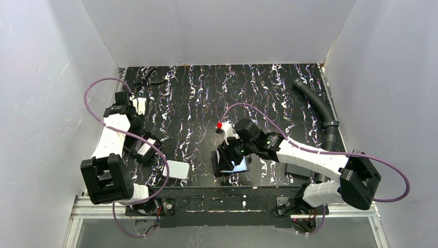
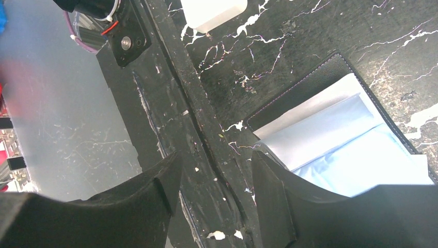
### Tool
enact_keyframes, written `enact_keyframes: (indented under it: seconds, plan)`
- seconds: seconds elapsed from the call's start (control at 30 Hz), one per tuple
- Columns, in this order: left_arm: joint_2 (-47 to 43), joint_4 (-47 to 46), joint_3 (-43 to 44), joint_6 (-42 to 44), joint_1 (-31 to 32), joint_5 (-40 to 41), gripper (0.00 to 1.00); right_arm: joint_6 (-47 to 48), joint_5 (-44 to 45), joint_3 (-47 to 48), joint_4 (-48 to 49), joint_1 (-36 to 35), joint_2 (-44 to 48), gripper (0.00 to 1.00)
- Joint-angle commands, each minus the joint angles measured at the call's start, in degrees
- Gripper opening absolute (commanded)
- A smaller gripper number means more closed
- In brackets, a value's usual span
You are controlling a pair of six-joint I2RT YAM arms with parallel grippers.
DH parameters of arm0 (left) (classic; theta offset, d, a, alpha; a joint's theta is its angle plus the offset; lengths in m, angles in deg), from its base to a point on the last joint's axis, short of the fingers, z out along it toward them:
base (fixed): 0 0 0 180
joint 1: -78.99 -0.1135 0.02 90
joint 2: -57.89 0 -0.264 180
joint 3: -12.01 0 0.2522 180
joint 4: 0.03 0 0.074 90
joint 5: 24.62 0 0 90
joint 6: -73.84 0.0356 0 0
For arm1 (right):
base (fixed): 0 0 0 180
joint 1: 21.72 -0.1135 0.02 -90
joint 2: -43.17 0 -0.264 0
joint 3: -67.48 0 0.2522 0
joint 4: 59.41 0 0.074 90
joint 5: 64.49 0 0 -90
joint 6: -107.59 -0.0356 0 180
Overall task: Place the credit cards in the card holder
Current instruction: Pick up the credit card from the storage box, then insert the credit card into the card holder.
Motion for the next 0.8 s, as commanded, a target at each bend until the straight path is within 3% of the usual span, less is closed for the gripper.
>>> enact_keyframes:
  seconds: [0.0, 0.23, 0.4, 0.5, 0.67, 0.77]
  plan:
    - [-4.59, 2.39, 1.47, -1.50, 0.66, 5.92, 0.04, -0.52, -0.06, 1.57, 1.22, 0.26, -0.47, 0.60]
    - [-9.55, 10.32, 12.63, -12.23, 0.91, 6.04, 0.00, -3.31, -0.79, 1.70, 0.07, 4.98, -1.44, 0.61]
    - [-17.88, 9.07, 17.99, -25.61, 1.83, -8.66, 0.00, -2.07, -2.11, 0.06, -4.08, 13.01, 0.81, 0.69]
    - [-24.05, -5.40, 8.71, -40.08, 6.85, -24.90, 0.00, -1.13, 1.77, -0.23, -7.76, 13.71, 4.40, 0.73]
    - [-28.91, -28.73, -7.09, -59.14, 27.09, -24.42, 0.00, -4.13, -1.43, -2.02, -9.31, 15.56, 10.06, 0.74]
    - [-29.71, -42.24, -15.84, -66.93, 34.42, -23.67, 0.00, -10.01, -12.63, -7.74, -0.31, 19.42, 13.84, 0.68]
